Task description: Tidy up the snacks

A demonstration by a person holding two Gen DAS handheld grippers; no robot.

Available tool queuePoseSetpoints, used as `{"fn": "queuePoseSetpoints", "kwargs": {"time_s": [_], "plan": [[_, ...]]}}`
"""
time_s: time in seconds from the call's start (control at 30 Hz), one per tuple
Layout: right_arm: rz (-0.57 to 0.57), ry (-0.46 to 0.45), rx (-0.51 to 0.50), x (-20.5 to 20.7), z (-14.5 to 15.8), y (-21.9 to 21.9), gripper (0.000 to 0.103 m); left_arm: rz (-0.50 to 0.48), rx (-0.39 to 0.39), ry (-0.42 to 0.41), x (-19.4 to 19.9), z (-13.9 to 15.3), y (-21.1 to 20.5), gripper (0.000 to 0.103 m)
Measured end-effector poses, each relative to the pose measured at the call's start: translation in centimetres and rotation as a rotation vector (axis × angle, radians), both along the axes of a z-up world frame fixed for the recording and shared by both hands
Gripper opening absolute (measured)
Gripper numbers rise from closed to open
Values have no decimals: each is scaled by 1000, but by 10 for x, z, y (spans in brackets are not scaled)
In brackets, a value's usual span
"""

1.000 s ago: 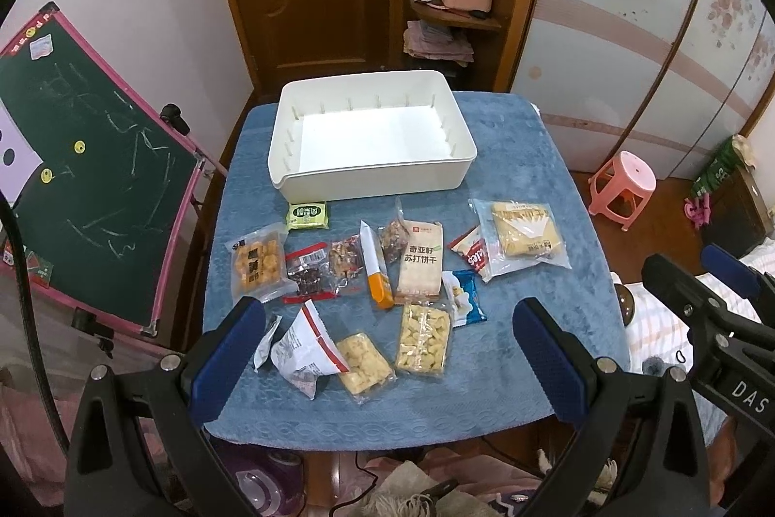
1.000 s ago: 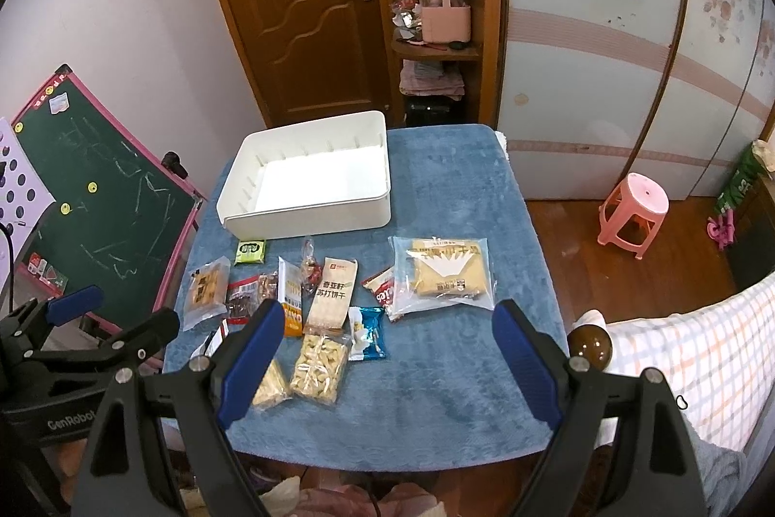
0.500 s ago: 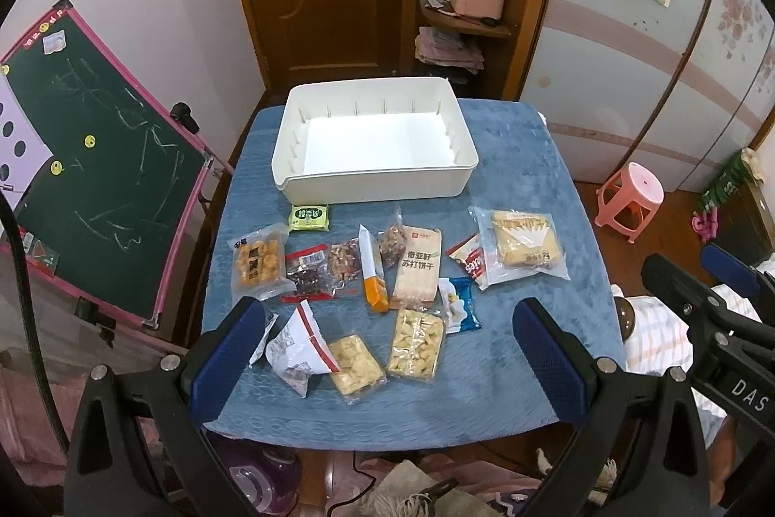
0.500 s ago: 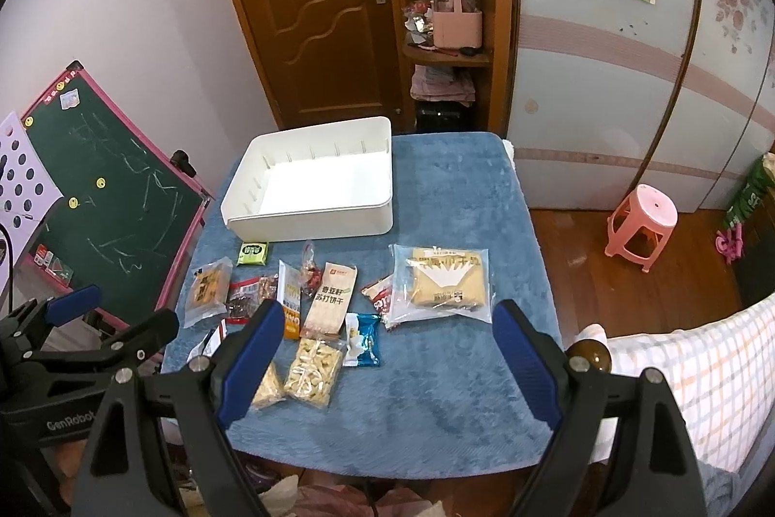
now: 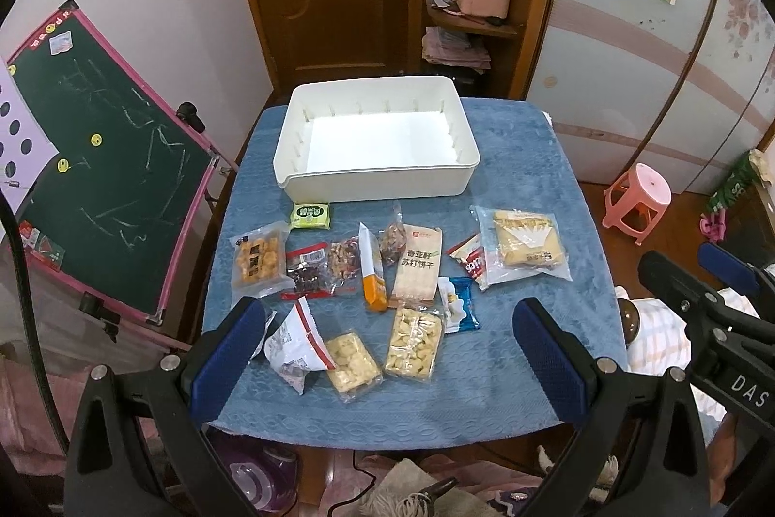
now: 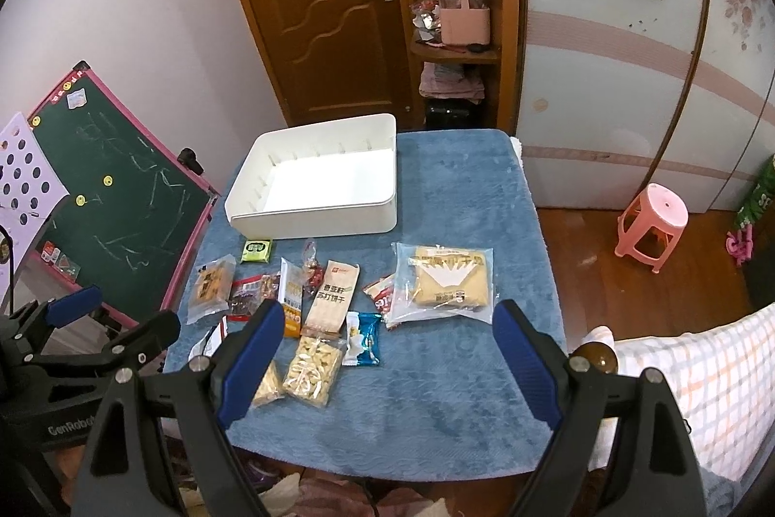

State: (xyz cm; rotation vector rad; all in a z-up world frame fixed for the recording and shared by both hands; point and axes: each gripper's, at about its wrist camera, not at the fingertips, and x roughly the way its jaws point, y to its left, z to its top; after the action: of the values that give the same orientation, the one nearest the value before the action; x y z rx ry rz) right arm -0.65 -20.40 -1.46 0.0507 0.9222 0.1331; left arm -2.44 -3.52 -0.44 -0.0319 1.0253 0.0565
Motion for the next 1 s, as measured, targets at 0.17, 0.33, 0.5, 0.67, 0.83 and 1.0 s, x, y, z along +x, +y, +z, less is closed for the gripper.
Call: {"fn": "queuePoseSetpoints", "kwargs": {"time_s": [0.17, 0.33, 0.5, 0.67, 0.83, 1.0], "plan": [[30, 12, 16, 1, -6, 3, 89, 24, 7, 6, -4, -4, 5, 102], [46, 21, 21, 1, -8, 8, 88, 45, -1, 12, -9, -9, 12, 102], [26, 12, 6, 1, -6, 16, 89, 29, -12, 6, -6, -10, 20, 102], [7, 22, 3, 2, -4, 32, 89, 15, -17, -5, -1, -7, 40, 102], [-16, 34, 3, 5, -3, 55, 88, 44, -27, -26, 8, -4, 83, 102], [-68, 65, 13, 12, -8, 70, 88, 81, 34, -53, 18, -13, 128, 102]]}}
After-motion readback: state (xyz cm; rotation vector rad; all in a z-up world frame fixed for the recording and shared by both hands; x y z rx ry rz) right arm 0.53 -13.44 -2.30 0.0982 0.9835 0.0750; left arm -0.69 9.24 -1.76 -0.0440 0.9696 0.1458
